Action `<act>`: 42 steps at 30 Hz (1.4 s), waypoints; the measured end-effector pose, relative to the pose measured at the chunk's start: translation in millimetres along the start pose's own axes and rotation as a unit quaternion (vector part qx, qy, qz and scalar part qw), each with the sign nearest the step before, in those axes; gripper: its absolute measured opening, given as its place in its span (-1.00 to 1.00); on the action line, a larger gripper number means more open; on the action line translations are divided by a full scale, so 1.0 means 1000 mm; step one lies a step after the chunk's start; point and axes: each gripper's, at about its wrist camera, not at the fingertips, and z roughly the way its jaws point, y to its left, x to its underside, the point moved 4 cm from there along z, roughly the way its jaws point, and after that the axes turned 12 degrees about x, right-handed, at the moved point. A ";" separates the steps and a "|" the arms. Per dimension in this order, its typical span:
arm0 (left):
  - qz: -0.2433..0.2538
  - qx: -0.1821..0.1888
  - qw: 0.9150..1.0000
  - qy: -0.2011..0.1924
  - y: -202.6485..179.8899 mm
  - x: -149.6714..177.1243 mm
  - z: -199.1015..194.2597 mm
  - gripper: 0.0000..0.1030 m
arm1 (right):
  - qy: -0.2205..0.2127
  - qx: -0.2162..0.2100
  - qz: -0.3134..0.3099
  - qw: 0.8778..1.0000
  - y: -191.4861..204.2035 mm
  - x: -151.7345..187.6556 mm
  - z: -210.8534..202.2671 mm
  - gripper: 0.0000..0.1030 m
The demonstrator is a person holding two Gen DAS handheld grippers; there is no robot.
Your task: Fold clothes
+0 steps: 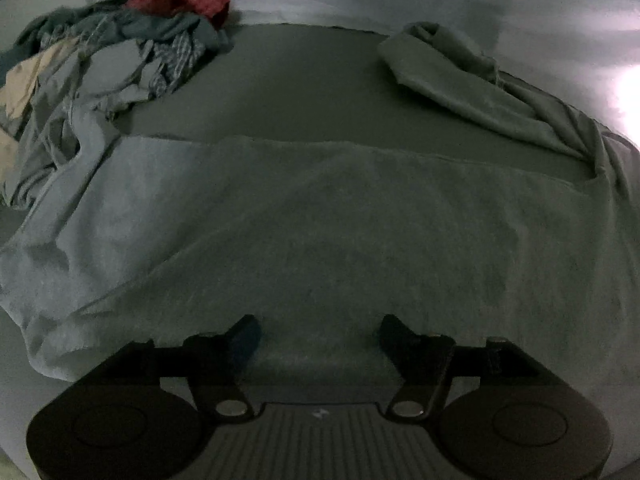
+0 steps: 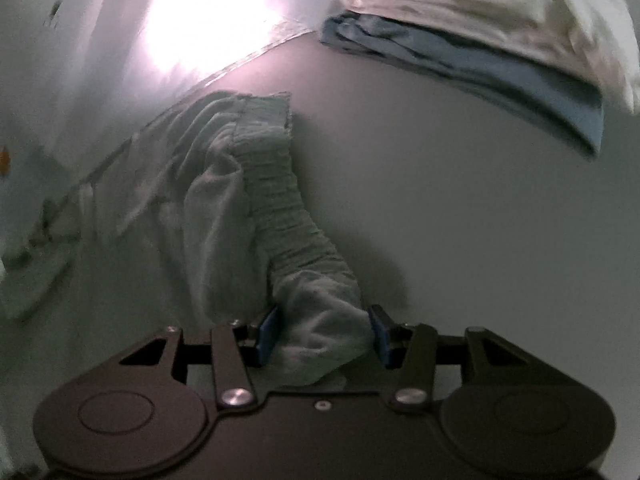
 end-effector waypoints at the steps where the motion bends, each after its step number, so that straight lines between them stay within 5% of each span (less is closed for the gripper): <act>1: -0.002 0.002 1.000 0.002 0.002 0.000 0.000 0.48 | 0.006 -0.013 0.028 1.000 -0.005 -0.002 0.000 -0.02; 5: 0.001 0.003 1.000 0.012 0.004 -0.003 0.005 0.65 | 0.022 -0.070 0.150 0.986 -0.031 -0.008 0.000 0.09; 10: 0.011 0.010 0.999 0.028 0.006 -0.009 0.014 0.96 | 0.052 -0.144 0.319 0.935 -0.068 -0.001 0.011 0.16; 13: 0.017 0.014 0.999 0.032 0.005 -0.012 0.018 1.00 | 0.064 -0.146 0.357 0.920 -0.077 0.005 0.020 0.03; 15: 0.019 0.016 0.999 0.031 0.005 -0.012 0.018 1.00 | 0.065 -0.137 0.337 0.929 -0.072 0.007 0.022 -0.27; 19: 0.022 0.017 0.999 0.025 0.005 -0.010 0.017 1.00 | 0.036 -0.122 0.261 0.957 -0.049 0.008 0.015 -0.34; 23: 0.022 0.017 0.999 0.019 0.004 -0.008 0.016 1.00 | 0.050 -0.156 0.279 0.946 -0.045 0.012 0.016 -0.32; 25: 0.023 0.017 0.999 0.016 0.004 -0.007 0.016 1.00 | 0.073 -0.139 0.302 0.940 -0.054 0.014 0.023 -0.25; 32: 0.025 0.018 0.999 0.014 0.004 -0.007 0.015 1.00 | 0.123 -0.188 0.390 0.893 -0.074 0.021 0.035 -0.05; 34: 0.025 0.018 0.999 0.015 0.004 -0.007 0.015 1.00 | 0.157 -0.223 0.427 0.862 -0.077 0.024 0.046 0.00; 36: 0.026 0.019 0.999 0.016 0.004 -0.008 0.016 1.00 | 0.202 -0.262 0.471 0.818 -0.072 0.030 0.059 -0.01; 37: 0.026 0.019 0.999 0.017 0.005 -0.008 0.016 1.00 | 0.210 -0.271 0.477 0.809 -0.070 0.032 0.061 -0.01; 42: 0.027 0.019 0.999 0.015 0.005 -0.007 0.015 1.00 | 0.201 -0.274 0.501 0.796 -0.062 0.034 0.066 -0.23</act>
